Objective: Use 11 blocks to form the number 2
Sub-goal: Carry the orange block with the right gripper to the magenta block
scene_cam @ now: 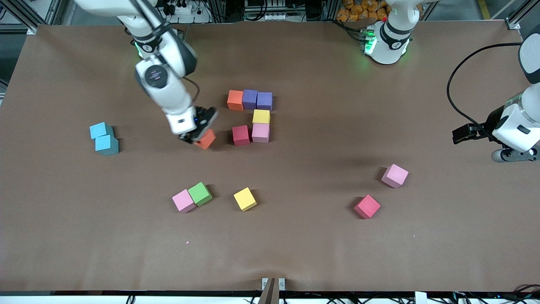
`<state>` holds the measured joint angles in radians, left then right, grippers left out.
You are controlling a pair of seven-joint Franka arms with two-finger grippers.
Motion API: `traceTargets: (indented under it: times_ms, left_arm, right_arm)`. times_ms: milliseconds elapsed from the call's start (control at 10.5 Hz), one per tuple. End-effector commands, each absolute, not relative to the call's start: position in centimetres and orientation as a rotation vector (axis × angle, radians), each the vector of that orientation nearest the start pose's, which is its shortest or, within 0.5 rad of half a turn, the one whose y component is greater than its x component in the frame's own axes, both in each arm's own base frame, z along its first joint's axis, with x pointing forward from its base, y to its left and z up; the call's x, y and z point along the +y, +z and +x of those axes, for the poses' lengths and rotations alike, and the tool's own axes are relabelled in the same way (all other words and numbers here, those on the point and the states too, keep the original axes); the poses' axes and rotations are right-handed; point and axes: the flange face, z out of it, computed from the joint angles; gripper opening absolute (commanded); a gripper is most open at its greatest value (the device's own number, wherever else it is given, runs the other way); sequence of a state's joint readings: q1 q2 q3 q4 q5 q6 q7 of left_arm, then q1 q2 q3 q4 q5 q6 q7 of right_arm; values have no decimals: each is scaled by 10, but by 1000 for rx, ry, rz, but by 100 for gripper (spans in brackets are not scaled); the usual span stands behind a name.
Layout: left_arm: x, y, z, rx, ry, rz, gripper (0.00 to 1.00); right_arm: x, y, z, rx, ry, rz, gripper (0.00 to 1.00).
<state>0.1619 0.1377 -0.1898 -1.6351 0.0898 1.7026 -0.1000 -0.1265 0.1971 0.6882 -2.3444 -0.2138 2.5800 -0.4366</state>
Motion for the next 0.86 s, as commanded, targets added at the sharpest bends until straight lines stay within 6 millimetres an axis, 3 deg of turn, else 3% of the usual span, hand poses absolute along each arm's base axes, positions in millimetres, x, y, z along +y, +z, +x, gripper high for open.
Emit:
traceTargets:
  times_ms: [0, 96, 287, 478, 669, 765]
  left_arm:
    - [0, 530, 598, -73, 108, -3057, 100]
    - [0, 530, 598, -71, 108, -3057, 100]
    - [1, 531, 598, -73, 106, -3057, 100]
    - [2, 531, 598, -73, 106, -3057, 100]
    - [3, 531, 598, -73, 106, -3057, 100]
    - [2, 530, 598, -68, 109, -3057, 100]
  right_arm:
    - [326, 270, 428, -1969, -121, -2482, 30]
    - [328, 262, 423, -2016, -98, -2454, 30]
    - [313, 248, 432, -2150, -58, -2361, 30]
    - [305, 247, 438, -2201, -55, -2320, 30]
    - [309, 238, 436, -2194, -50, -2299, 30]
    - [322, 236, 433, -2204, -55, -2277, 30]
